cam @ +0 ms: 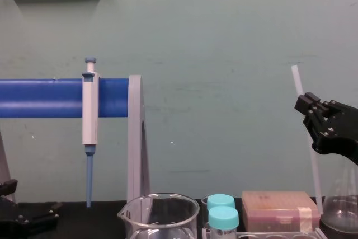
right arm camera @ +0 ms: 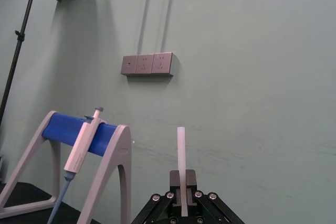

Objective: Pick up the stirring rod with one hand, then place it down.

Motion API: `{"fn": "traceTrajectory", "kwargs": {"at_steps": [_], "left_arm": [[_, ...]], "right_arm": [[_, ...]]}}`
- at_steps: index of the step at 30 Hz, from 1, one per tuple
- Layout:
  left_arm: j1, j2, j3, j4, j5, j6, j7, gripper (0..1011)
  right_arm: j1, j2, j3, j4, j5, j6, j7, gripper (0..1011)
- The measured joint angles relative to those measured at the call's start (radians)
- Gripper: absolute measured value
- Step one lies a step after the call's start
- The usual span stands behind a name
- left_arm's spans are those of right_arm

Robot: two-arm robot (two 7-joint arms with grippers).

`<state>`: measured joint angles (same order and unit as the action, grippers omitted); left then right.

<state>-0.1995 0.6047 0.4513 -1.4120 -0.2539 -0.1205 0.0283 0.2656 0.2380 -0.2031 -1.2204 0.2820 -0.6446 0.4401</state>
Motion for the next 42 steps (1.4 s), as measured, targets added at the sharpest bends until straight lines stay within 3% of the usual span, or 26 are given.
{"fn": "traceTrajectory", "kwargs": {"at_steps": [42], "left_arm": [[0.0,0.0,0.0,0.0,0.0,0.0,0.0,1000]], "right_arm": [[0.0,0.0,0.0,0.0,0.0,0.0,0.0,56]]}}
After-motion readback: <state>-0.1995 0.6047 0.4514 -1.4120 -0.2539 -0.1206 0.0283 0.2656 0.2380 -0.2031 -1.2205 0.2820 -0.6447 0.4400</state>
